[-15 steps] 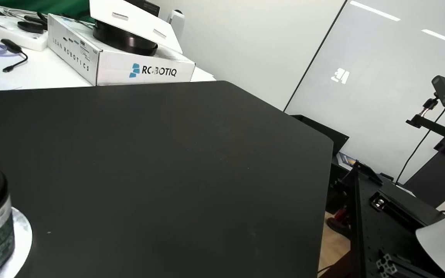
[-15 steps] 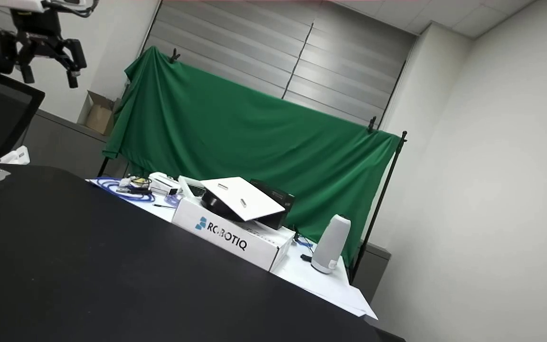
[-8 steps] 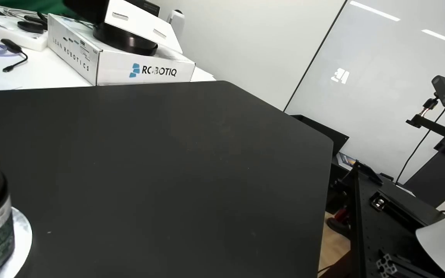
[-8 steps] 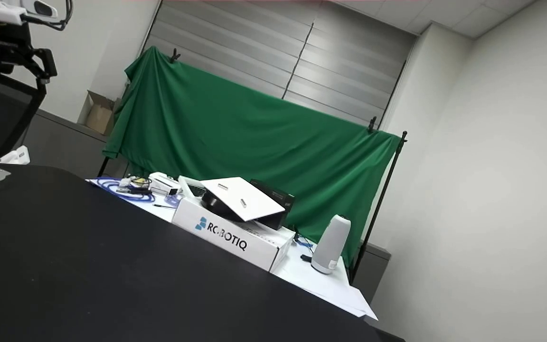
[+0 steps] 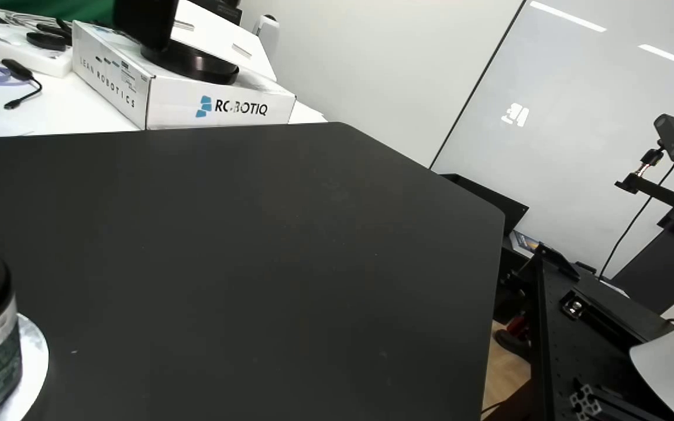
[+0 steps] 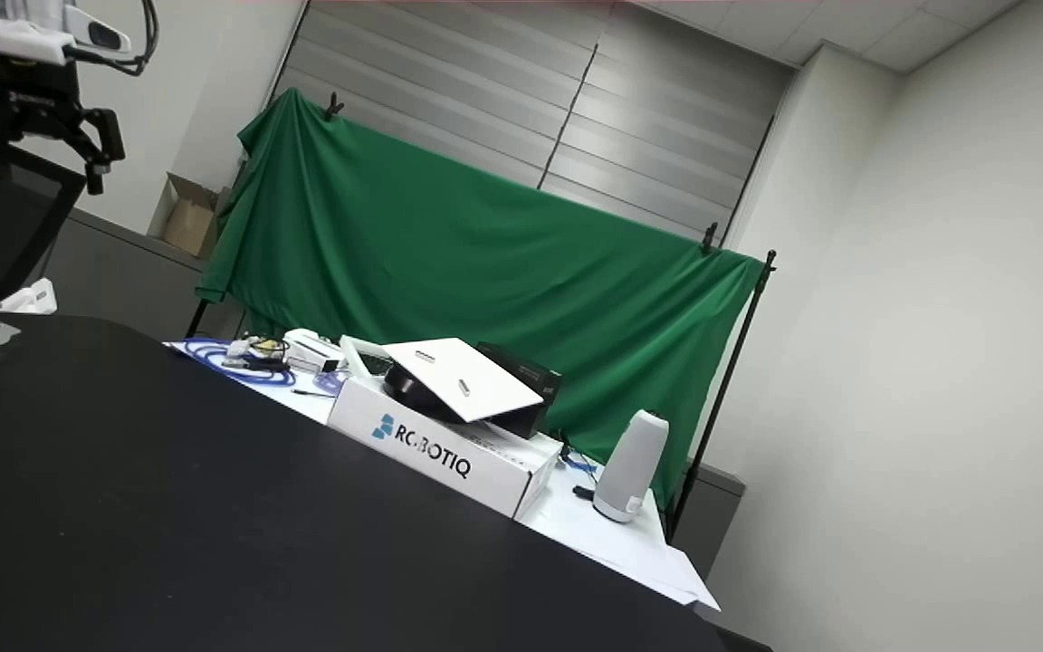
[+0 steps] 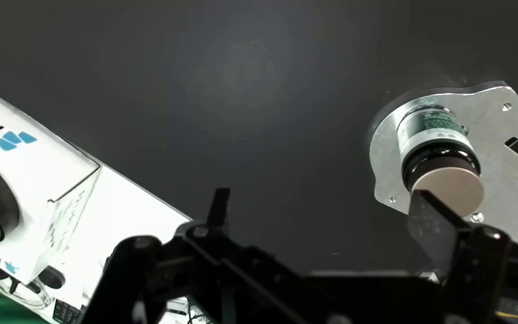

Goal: Move the bottle to the right

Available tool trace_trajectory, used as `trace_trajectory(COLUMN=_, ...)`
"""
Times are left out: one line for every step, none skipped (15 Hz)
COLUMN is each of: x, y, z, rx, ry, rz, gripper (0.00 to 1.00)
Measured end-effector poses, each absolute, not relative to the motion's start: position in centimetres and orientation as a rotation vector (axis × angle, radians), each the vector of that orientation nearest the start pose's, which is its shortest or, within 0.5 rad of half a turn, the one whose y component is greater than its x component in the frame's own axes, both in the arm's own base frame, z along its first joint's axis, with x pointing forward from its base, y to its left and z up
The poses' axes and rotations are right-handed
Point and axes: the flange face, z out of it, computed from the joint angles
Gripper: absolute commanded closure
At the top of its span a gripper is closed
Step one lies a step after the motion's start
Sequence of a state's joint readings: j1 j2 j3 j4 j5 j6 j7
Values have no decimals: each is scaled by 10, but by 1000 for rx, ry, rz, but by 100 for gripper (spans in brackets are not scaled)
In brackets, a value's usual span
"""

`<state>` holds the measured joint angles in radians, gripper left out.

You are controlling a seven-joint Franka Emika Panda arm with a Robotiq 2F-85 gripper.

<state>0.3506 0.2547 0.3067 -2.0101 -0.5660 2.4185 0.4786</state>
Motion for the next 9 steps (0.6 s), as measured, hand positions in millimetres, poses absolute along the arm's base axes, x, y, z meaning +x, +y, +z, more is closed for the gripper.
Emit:
trace_trajectory(x=499, y=360, z=347, rx=-3156, ry=-892, rz=-508, gripper=0)
trace_trajectory(x=509, y=356, z=342, rx=-3150, ry=-882, rz=-477, gripper=0)
trace_trajectory(x=519, y=352, z=338, rx=-3141, ry=-881, rz=-451, gripper=0)
trace_trajectory(x=527, y=351, z=334, rx=-3129, ry=-883, rz=-431, gripper=0)
trace_trajectory(x=533, y=352, z=330, rx=-3114, ry=-891, rz=-415, gripper=0)
trace_trajectory(x=538, y=356, z=327, rx=-3096, ry=-905, rz=-400, gripper=0)
trace_trajectory(x=542, y=362, z=323, rx=-3077, ry=-923, rz=-387, gripper=0)
trace_trajectory(x=544, y=370, z=320, rx=-3053, ry=-941, rz=-372, gripper=0)
trace_trajectory(x=544, y=379, z=317, rx=-3028, ry=-962, rz=-357, gripper=0)
